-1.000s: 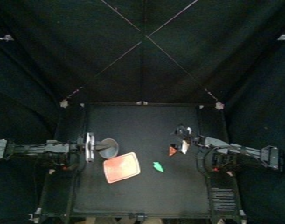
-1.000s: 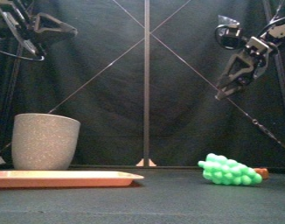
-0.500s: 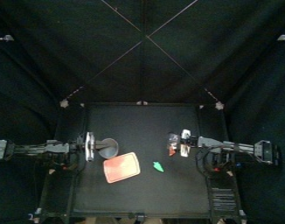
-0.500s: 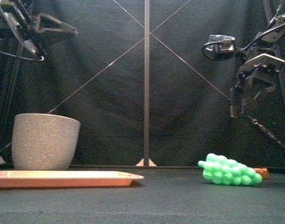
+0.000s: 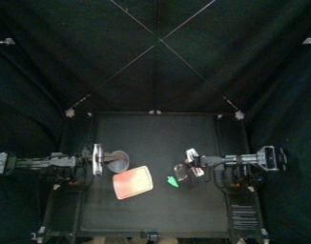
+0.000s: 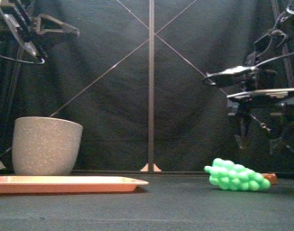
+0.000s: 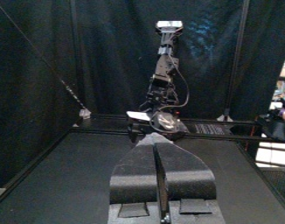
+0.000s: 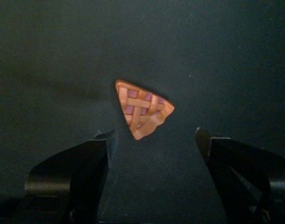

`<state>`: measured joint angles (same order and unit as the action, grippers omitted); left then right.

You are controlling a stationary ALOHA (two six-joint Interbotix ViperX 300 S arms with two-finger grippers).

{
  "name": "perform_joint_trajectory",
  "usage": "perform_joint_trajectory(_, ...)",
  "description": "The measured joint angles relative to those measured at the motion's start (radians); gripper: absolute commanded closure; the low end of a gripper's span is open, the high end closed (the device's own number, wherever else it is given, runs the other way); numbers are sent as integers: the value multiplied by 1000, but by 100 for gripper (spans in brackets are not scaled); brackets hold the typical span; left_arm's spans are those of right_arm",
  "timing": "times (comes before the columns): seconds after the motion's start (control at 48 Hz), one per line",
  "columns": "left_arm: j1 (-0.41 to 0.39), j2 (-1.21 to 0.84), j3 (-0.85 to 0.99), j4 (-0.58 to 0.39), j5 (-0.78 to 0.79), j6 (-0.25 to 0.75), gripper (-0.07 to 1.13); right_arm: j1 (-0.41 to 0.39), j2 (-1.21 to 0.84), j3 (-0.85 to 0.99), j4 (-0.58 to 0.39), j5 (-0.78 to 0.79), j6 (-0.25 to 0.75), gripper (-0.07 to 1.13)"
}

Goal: Pick the pie then place it in the grey bowl
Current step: Pick the pie

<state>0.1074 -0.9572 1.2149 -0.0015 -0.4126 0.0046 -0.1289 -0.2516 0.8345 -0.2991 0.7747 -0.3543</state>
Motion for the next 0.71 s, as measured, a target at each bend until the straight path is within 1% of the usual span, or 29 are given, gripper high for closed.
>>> perform_joint_trajectory(0.125,5,0,3,0,-3,0,106,-3,55,-6,-12,-11,-71,3)
perform_joint_trajectory(0.229,11,0,8,-2,-3,0,106,-12,89,-14,15,-32,-146,3)
perform_joint_trajectory(0.417,20,0,11,-2,-3,-2,106,-34,127,-29,40,-46,-236,3)
perform_joint_trajectory(0.708,21,0,12,-2,-5,-6,106,-49,192,-34,52,-61,-308,3)
